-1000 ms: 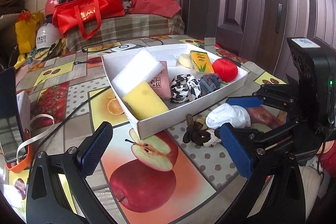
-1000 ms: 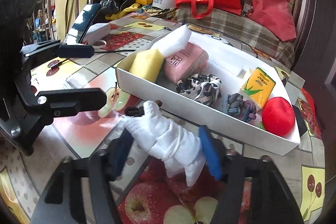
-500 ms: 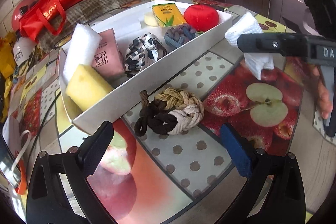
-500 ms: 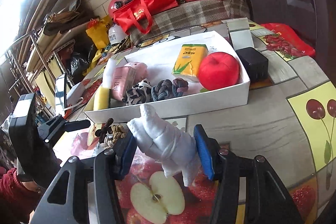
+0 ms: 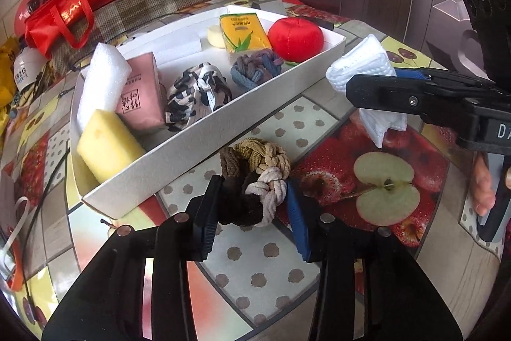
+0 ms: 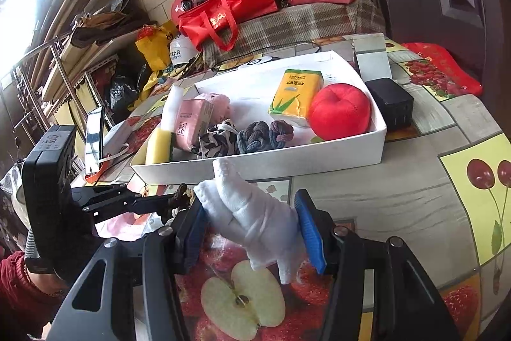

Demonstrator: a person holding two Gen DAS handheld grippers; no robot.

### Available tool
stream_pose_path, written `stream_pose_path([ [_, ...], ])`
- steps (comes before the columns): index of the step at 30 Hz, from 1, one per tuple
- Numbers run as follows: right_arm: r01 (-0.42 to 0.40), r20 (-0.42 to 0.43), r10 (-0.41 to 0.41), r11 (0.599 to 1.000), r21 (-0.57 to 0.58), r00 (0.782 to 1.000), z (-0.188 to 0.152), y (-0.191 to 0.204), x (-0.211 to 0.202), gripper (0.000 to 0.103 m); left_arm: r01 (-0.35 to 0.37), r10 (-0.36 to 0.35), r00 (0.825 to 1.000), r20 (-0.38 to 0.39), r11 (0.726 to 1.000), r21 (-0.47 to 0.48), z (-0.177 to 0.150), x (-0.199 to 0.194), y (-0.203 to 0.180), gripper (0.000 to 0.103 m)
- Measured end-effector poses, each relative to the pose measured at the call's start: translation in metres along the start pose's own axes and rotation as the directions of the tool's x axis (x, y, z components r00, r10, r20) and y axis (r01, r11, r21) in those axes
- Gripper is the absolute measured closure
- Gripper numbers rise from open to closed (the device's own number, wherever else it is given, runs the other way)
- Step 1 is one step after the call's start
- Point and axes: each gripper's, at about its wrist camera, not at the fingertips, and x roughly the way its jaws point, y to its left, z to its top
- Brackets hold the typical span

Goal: Organize soft objects
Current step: 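Carry the rope toy and white glove into the white tray and release both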

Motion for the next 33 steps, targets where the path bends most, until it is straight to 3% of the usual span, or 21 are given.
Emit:
stream_pose_path([
  [5,0.04,0.08,-0.038,0.999,-0.023,0.996,-0.001,0.004,-0.013,0.049,-0.088,0.085,0.985,0.15,0.996,0.013,-0.004,-0.028,-0.007,0.065],
  [11,0.119,0.195,-0.104,0.991,-0.067,0.975,-0.002,0.015,-0.033,0.049,-0.188,0.212,0.927,0.308,0.976,-0.107,-0.014,-0.061,0.006,0.065],
  [18,0.173,0.26,-0.144,0.981,-0.09,0.955,-0.003,0.028,-0.042,0.049,-0.171,0.249,0.901,0.355,0.956,-0.237,-0.018,-0.07,0.028,0.065],
  [24,0.181,0.241,-0.156,0.979,-0.088,0.958,-0.002,0.029,-0.034,0.049,-0.202,0.294,0.879,0.377,0.943,-0.266,-0.015,-0.07,0.029,0.064],
  [28,0.169,0.226,-0.146,0.982,-0.082,0.963,-0.001,0.031,-0.026,0.049,-0.216,0.31,0.871,0.38,0.938,-0.27,-0.013,-0.068,0.03,0.064],
  [33,0.19,0.206,-0.165,0.976,-0.106,0.965,-0.001,0.04,-0.016,0.049,-0.202,0.309,0.877,0.367,0.932,-0.302,-0.012,-0.064,0.04,0.064],
])
